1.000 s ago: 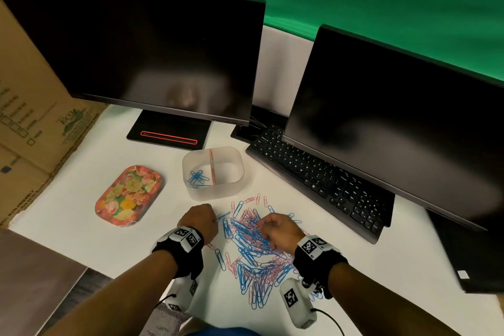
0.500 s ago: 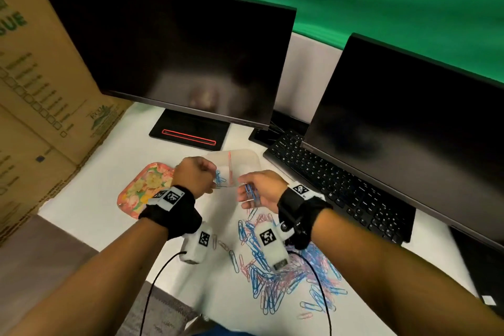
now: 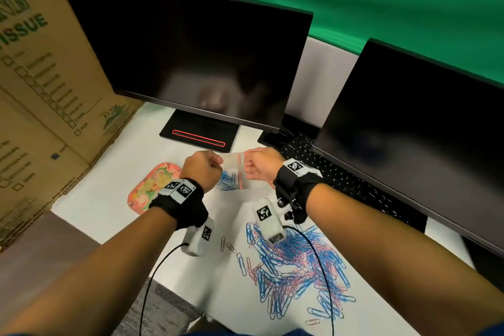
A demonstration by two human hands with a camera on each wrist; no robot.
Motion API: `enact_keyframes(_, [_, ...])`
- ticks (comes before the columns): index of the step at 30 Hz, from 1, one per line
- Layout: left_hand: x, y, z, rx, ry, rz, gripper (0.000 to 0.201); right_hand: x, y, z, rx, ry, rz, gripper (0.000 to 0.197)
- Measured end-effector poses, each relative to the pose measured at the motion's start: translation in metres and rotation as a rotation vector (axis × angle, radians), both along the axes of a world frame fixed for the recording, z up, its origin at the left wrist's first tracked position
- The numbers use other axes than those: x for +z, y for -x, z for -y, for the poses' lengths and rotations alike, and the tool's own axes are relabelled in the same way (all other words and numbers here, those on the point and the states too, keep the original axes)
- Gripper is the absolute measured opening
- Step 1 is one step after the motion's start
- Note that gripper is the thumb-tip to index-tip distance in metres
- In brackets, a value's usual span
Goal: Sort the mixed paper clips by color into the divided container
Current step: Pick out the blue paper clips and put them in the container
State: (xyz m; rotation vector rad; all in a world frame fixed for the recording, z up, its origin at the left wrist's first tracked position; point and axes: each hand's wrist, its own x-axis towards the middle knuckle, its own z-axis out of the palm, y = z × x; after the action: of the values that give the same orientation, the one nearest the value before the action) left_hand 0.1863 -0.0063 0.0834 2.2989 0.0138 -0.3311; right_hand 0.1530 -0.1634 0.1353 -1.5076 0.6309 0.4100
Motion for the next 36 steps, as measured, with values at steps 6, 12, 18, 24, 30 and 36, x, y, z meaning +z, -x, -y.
enact_keyframes(6, [-0.008, 0.058, 0.004, -0.549, -0.191, 0.064, 0.013, -0.036, 0.066, 0.037, 0.381, 0.509, 0.085, 0.015])
enact_keyframes(12, [-0.043, 0.11, 0.014, -1.003, -0.419, 0.068, 0.025, -0.076, 0.12, 0.049, 0.544, 0.732, -0.016, 0.017])
enact_keyframes(18, [-0.069, 0.123, 0.009, -1.159, -0.577, 0.065, 0.02, -0.09, 0.152, 0.056, 0.649, 0.825, 0.008, 0.016])
enact_keyframes(24, [-0.073, 0.125, 0.01, -1.142, -0.601, 0.089, 0.017, -0.101, 0.167, 0.036, 0.793, 0.969, 0.051, 0.017])
enact_keyframes(30, [-0.071, 0.121, 0.005, -1.002, -0.485, 0.087, 0.012, -0.113, 0.172, 0.029, 0.785, 1.007, -0.03, 0.015])
enact_keyframes(36, [-0.067, 0.102, 0.007, -0.615, -0.179, -0.072, 0.031, -0.115, 0.177, 0.035, 0.8, 1.056, 0.094, 0.024])
